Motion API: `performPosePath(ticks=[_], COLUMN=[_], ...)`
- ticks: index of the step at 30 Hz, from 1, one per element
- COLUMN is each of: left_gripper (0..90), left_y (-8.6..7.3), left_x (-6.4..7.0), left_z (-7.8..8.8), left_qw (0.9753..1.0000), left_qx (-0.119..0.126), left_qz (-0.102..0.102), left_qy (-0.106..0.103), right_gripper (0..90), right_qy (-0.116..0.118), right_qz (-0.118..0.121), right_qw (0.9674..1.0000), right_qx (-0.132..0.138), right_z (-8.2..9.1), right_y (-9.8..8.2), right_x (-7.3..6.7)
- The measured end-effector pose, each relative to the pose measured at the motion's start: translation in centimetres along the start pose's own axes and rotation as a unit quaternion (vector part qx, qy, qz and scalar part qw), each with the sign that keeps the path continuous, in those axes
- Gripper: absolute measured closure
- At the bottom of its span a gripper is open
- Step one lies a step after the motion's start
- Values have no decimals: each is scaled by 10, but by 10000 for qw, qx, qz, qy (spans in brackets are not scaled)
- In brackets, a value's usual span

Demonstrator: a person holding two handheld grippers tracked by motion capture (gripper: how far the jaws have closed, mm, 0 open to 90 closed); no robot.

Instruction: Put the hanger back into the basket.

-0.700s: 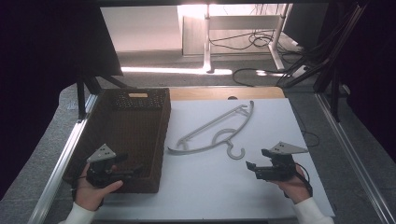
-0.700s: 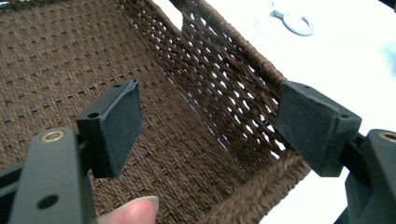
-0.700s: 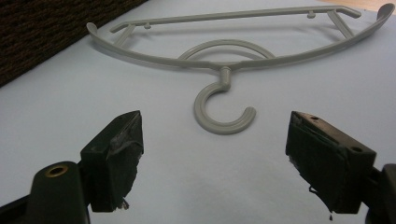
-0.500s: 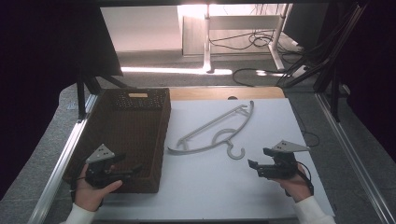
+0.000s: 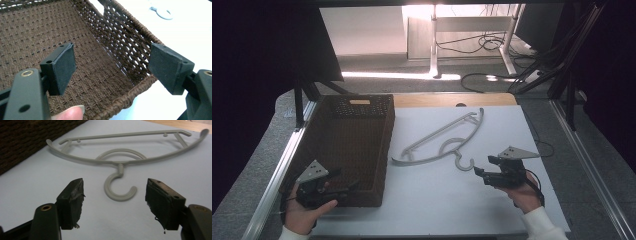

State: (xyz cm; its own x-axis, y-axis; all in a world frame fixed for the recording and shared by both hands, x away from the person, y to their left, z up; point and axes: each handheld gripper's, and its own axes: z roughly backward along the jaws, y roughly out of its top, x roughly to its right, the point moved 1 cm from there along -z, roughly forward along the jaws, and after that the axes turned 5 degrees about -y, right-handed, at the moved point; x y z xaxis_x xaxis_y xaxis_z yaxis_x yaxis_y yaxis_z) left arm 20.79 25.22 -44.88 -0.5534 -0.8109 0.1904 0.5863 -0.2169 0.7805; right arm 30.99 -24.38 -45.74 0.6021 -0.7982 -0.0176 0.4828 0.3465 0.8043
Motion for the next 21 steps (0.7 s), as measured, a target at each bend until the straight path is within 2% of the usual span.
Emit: performPosePath(ticks=[5,7,8,14,17,21], left_gripper=[223,223,223,223,223,222], left_y=[0,1,1,1,2,4], left_x=[-2,-2,-2,-4,-4,-4], left_z=[1,0,0,3,5,2], left_qw=[10000,10000,10000,10000,9999,10000], left_qx=[12,8,-3,37,76,37], left_qz=[65,66,55,82,98,58], left_qy=[28,28,38,12,-6,-47], right_gripper=[406,421,444,459,461,497], right_qy=[269,280,258,234,222,248], right_qz=[51,59,19,93,151,182], right_qw=[9994,9992,9987,9976,9959,9937], right_qx=[-219,-282,-435,-647,-859,-1080], right_z=[-11,-13,-19,-31,-44,-61], right_y=[3,5,9,24,41,55], right_x=[0,0,2,3,5,10])
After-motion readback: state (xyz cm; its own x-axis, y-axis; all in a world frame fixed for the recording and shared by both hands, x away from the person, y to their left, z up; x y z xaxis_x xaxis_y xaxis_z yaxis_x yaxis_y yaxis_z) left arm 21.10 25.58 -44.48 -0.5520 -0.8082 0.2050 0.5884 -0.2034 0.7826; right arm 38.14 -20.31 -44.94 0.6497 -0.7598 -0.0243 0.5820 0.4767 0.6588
